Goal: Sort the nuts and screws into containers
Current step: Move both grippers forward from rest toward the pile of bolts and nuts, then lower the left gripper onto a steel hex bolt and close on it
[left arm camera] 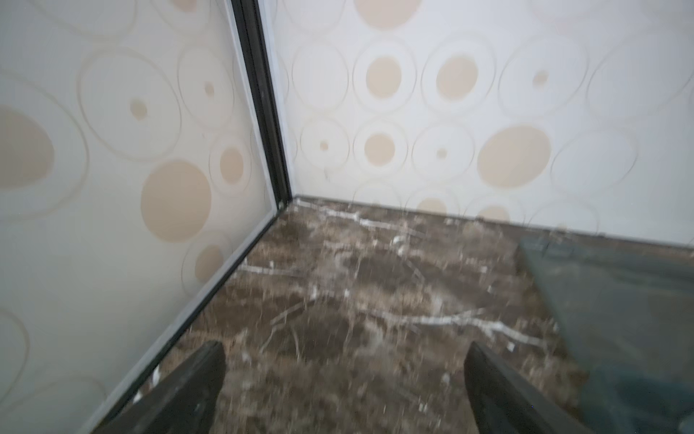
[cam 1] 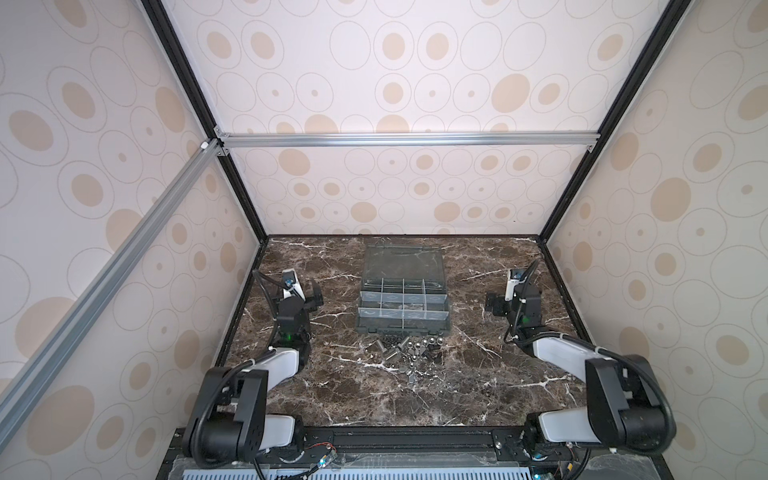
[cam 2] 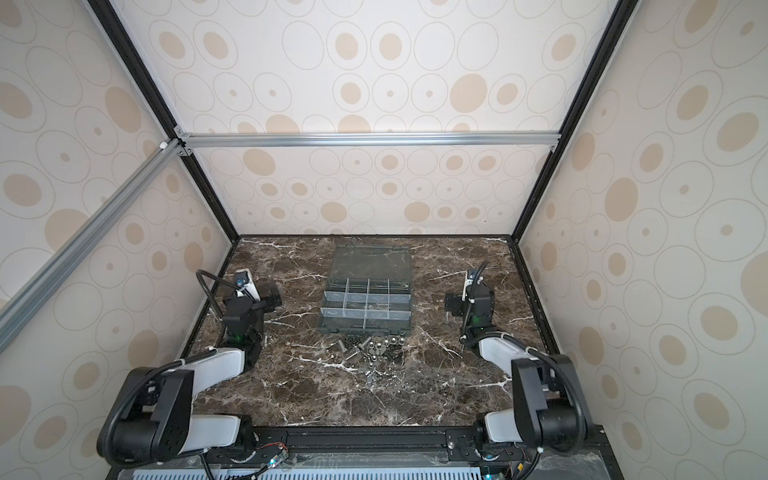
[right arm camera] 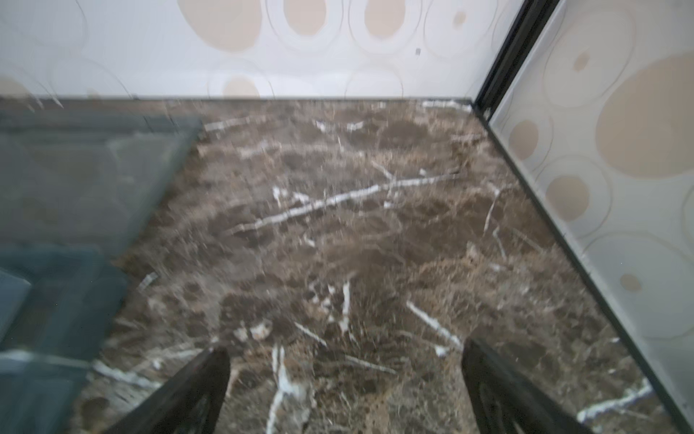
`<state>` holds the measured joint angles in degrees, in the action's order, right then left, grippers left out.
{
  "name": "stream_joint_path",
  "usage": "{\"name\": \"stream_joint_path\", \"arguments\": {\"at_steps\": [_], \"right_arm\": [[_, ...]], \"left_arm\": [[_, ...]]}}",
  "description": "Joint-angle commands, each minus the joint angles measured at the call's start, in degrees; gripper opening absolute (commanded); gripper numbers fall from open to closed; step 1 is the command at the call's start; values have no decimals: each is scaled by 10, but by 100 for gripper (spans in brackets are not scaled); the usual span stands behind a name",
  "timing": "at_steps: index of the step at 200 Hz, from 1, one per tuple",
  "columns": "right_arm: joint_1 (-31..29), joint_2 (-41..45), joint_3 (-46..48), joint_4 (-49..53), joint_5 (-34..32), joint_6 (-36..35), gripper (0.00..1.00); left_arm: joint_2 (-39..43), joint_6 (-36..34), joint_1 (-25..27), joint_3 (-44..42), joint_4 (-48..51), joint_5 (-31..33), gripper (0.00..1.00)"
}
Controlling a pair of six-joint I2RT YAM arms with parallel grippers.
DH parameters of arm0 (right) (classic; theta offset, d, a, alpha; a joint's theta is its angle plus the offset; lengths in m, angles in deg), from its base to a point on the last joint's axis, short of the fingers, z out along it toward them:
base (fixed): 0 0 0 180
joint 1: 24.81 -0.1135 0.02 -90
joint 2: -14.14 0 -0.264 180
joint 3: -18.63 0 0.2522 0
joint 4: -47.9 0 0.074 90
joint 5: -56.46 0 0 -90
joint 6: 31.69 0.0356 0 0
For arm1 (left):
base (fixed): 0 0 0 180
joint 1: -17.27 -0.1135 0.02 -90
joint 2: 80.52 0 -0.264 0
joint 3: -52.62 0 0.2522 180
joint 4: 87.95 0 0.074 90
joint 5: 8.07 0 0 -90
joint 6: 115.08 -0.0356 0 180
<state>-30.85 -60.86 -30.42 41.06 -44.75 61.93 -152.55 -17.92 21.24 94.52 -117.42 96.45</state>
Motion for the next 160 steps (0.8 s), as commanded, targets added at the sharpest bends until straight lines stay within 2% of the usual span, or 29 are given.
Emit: {"name": "stream_joint_path", "arguments": {"at_steps": [1, 9, 29, 51, 80, 115, 160], "right_arm": [[-11, 57, -36, 179, 23, 48, 100], [-18, 73, -52, 225, 28, 62, 100], [-39, 95, -97, 344, 100, 71, 100], [-136, 114, -107, 409, 49, 55, 100], [-212, 110, -105, 465, 40, 121, 100], [-297, 77, -117, 509, 27, 173, 100], [-357, 56, -126, 520, 31, 233, 100]], "left_arm": [[67, 37, 2, 37, 195, -90, 99], [94, 45, 3, 42, 225, -124, 99], [151, 75, 11, 44, 301, -179, 99], [203, 113, 19, 19, 348, -208, 99], [251, 132, 44, -24, 369, -226, 97], [263, 168, 77, -40, 388, -240, 92], [238, 198, 143, -43, 414, -243, 86]]}}
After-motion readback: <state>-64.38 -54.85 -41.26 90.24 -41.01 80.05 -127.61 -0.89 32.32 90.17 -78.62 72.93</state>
